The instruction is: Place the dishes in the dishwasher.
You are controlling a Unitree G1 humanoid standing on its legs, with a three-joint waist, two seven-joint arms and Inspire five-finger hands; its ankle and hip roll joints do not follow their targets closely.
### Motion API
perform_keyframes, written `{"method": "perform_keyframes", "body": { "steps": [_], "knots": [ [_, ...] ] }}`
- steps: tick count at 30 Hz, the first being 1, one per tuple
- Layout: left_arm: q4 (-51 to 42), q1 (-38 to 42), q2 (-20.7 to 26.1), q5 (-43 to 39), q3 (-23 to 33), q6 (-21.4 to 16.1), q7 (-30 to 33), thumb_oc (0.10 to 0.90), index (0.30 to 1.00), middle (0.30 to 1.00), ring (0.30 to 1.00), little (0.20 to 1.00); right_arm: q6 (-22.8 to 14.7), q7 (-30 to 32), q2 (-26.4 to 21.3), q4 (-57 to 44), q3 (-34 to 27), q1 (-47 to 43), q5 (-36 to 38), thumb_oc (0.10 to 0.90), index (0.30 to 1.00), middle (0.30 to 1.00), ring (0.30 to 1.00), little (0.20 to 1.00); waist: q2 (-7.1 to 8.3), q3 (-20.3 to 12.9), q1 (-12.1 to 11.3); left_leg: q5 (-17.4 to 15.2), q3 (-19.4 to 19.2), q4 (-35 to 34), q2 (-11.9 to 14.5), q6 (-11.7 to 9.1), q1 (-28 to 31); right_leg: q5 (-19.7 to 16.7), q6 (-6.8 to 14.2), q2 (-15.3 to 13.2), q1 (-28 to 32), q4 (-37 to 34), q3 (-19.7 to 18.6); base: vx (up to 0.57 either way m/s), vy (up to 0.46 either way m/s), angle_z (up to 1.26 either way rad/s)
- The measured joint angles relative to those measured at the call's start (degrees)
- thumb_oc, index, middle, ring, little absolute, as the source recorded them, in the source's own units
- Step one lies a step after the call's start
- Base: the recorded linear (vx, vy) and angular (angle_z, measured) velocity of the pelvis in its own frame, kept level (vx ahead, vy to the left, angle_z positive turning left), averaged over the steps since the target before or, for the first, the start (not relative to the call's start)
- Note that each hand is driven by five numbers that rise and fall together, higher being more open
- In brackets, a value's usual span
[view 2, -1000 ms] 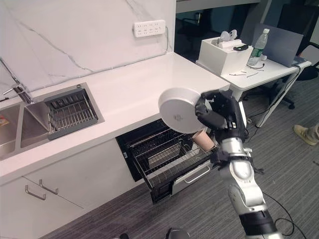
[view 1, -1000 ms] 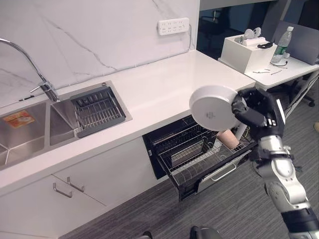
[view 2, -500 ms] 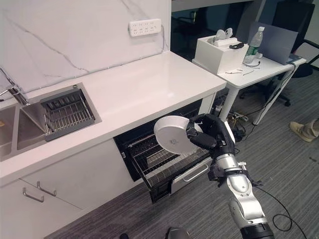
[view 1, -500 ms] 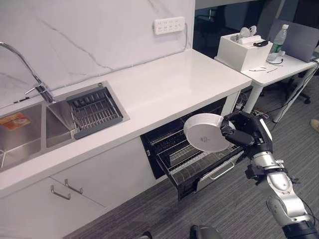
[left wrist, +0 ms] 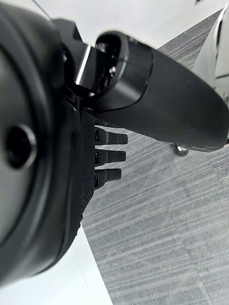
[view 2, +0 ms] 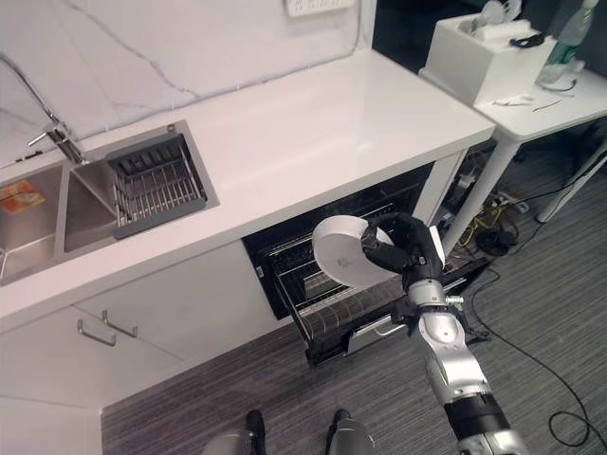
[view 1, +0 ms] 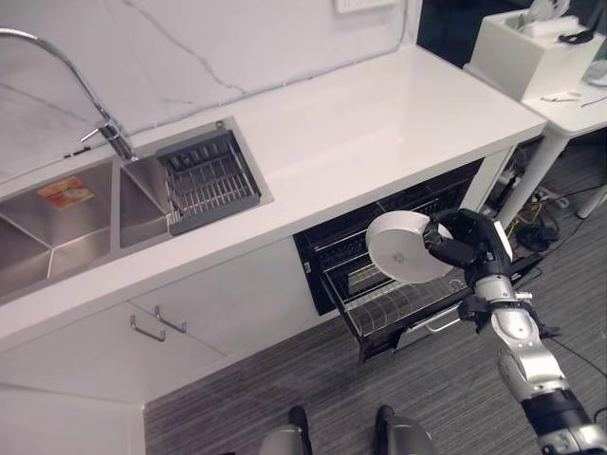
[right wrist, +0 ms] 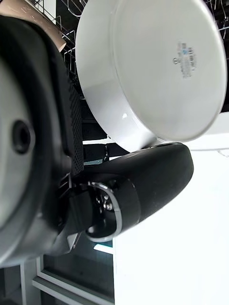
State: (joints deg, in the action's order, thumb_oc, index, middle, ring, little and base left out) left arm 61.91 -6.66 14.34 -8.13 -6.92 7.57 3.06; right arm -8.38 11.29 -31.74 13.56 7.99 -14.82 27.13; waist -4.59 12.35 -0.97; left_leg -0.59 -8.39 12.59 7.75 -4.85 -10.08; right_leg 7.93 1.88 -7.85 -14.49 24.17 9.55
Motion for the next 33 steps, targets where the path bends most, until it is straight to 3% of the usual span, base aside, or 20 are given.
{"method": "perform_keyframes", "body": {
  "steps": [6,11,17,19,20,25,33],
  "knots": [
    [0.09,1.4,0.04,-0.05,-0.16,-0.06,-0.28,0.8,0.9,0.9,0.9,0.9,0.01,1.3,-0.73,1.45,-0.05,-3.25,-0.43,0.4,0.3,0.3,0.3,0.3,-1.18,2.75,-0.79,0.85,0.92,0.03,-0.81,0.46,-0.59,-0.11,0.27,-0.61,-0.09,0.0,0.82,-0.06,0.018,0.09],
    [-0.63,2.92,0.04,-0.27,-0.24,-0.19,-1.35,0.8,0.9,0.9,0.9,0.9,-0.03,1.94,-2.2,8.8,0.14,-10.88,-4.03,0.4,0.3,0.3,0.3,0.3,-3.28,5.11,-1.15,0.99,1.14,-0.07,-1.79,0.84,-0.89,-0.07,0.6,-1.63,-0.24,0.01,0.98,-0.02,0.042,0.06],
    [-0.66,3.86,0.12,-0.58,-1.88,-0.47,-1.44,0.8,0.9,0.9,0.9,0.9,-0.12,2.72,-3.91,16.26,0.3,-14.67,-6.93,0.4,0.3,0.3,0.3,0.3,-4.38,6.57,-1.52,1.04,1.04,-0.1,-2.92,1.55,-1.04,-0.39,1.12,-2.63,-0.32,0.02,0.88,-0.05,0.031,0.02],
    [-0.88,5.76,0.13,-0.8,-3.69,-0.6,-2.45,0.8,0.9,0.9,0.9,0.9,-0.4,3.89,-6.72,21.13,0.78,-17.93,-9.8,0.4,0.3,0.3,0.3,0.3,-5.4,8.35,-2.43,1.35,1.08,-0.05,-3.2,1.91,-1.97,-0.68,1.53,-2.88,-1.17,0.04,0.82,-0.1,0.016,0.05],
    [-1.25,6.46,0.15,-1.22,-4.04,-1.14,-2.43,0.8,0.9,0.9,0.9,0.9,-0.38,5.52,-7.38,25.04,0.87,-20.72,-11.85,0.4,0.3,0.3,0.3,0.3,-5.78,10.17,-2.7,1.54,1.19,-0.04,-3.38,2.03,-2.31,-0.89,1.53,-3.17,-1.45,0.03,0.87,-0.08,0.004,0.07],
    [-1.31,7.91,0.15,-2.95,-4.26,-1.38,-2.43,0.8,0.9,0.9,0.9,0.9,-0.29,10.64,-8.79,27.74,4.37,-24.17,-21.24,0.4,0.3,0.3,0.3,0.3,-5.91,12.66,-2.9,1.88,1.39,-0.06,-3.84,2.24,-3.32,-1.27,1.26,-3.25,-2.46,0.19,1.04,-0.08,-0.006,0.03],
    [-1.62,11.52,0.02,-7.42,-6.98,-3.69,-2.1,0.8,0.9,0.9,0.9,0.9,-0.33,28.64,-8.56,33.5,12.1,-29.57,-39.41,0.4,0.3,0.3,0.3,0.3,-6.33,16.1,-4.49,2.6,1.87,-0.12,-4.65,2.86,-5.79,-2.15,1.55,-4.19,-4.36,-0.18,1.62,-0.05,0.07,0.05]
  ]
}}
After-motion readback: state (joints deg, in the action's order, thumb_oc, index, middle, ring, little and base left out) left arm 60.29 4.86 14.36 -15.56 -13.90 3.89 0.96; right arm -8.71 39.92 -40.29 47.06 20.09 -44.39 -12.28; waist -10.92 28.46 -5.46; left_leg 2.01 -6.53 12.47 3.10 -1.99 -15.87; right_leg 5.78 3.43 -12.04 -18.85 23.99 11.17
